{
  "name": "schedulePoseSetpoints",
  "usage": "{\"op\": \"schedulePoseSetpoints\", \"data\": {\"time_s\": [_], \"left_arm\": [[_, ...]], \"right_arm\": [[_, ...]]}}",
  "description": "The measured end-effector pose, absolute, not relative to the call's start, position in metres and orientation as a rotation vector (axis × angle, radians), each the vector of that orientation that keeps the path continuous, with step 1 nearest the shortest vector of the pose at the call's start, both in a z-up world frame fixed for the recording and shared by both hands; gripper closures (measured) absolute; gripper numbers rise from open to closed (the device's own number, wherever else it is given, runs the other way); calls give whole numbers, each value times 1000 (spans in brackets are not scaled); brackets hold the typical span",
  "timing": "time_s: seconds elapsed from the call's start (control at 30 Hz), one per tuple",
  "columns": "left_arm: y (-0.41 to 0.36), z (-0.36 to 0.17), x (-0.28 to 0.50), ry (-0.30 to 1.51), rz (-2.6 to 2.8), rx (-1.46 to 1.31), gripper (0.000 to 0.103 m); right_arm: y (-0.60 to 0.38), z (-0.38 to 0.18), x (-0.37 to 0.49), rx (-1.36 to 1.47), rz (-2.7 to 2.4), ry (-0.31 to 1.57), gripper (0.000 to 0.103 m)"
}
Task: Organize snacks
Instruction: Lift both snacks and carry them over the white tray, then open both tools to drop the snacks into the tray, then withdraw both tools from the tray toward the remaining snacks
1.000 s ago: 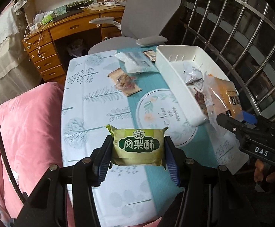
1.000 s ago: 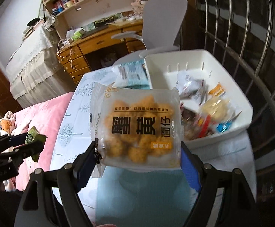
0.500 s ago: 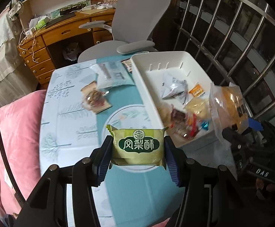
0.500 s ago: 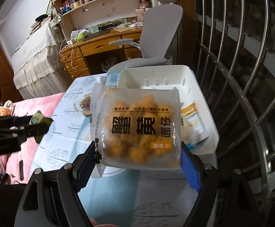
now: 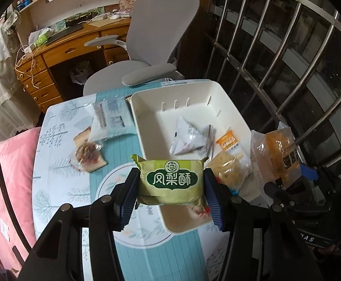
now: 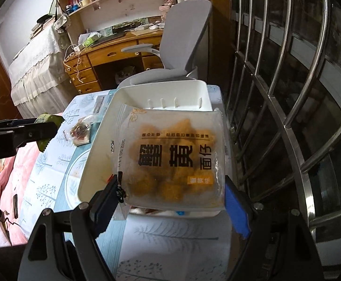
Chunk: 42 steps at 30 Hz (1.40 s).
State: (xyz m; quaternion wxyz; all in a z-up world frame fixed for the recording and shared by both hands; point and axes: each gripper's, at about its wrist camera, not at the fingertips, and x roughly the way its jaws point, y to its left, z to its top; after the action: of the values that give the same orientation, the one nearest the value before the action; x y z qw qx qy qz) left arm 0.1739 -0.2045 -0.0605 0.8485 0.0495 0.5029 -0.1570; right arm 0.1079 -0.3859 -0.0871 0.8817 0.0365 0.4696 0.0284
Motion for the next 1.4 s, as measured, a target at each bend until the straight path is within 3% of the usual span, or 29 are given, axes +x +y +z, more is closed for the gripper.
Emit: {"op": "schedulePoseSetpoints", "data": {"time_s": [0.23, 0.27, 0.33, 1.03, 1.4], "left_arm": [[-231, -59, 189, 1040, -353, 86, 47], [-235, -60, 191, 1042, -351, 87, 43], [-241, -64, 193, 1060, -341, 99, 18], [-231, -72, 161, 1128, -359, 55, 18], [-169, -91, 131, 1206, -329, 24, 18]], "right_arm": [[-397, -86, 126, 53, 77, 961, 19], [-398, -86, 129, 58, 78, 959, 18], [-399, -86, 134, 49, 71, 962, 17], [-400, -109, 117, 163, 54, 1094, 17], [-359, -129, 101, 253, 48, 1202, 17]]}}
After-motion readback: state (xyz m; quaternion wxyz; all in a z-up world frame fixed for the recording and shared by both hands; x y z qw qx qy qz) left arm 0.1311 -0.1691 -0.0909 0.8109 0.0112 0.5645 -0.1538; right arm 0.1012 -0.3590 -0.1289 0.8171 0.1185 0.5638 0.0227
